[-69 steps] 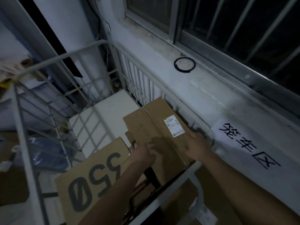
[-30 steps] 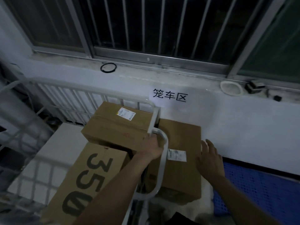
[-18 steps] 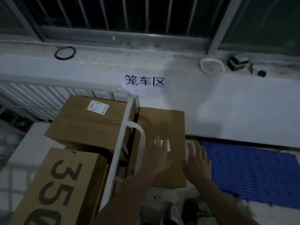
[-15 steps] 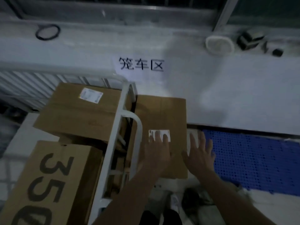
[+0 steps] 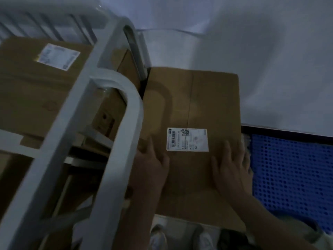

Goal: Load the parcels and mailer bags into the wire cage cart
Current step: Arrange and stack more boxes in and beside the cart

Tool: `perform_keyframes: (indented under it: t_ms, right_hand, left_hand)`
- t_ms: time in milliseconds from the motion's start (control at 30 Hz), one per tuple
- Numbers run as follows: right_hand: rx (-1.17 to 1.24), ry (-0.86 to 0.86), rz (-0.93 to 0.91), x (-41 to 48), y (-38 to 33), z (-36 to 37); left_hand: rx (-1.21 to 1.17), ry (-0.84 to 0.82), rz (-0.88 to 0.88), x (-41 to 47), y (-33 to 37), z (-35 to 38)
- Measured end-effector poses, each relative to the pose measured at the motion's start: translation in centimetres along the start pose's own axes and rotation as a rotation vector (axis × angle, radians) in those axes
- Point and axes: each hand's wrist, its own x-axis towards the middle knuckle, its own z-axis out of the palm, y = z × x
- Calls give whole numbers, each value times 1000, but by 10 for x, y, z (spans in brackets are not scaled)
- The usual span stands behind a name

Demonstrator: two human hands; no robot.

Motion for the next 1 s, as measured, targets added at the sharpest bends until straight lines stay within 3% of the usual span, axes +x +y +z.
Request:
perform_keyframes:
  t_ms: [233,467,700,1000]
  right_hand:
    - [7,118,-32,11,11,23]
    - [26,81,-75,22,32,5]
    - [113,55,63,37,28,6]
    - [194,65,134,28,60,-35]
  left_hand:
    - [-59,101,9,45,-31,46]
    - [-86,95,62,56,-13,49]
    - [-126,61,100,73,-10,40]
    - [-40,163,126,39,33,18]
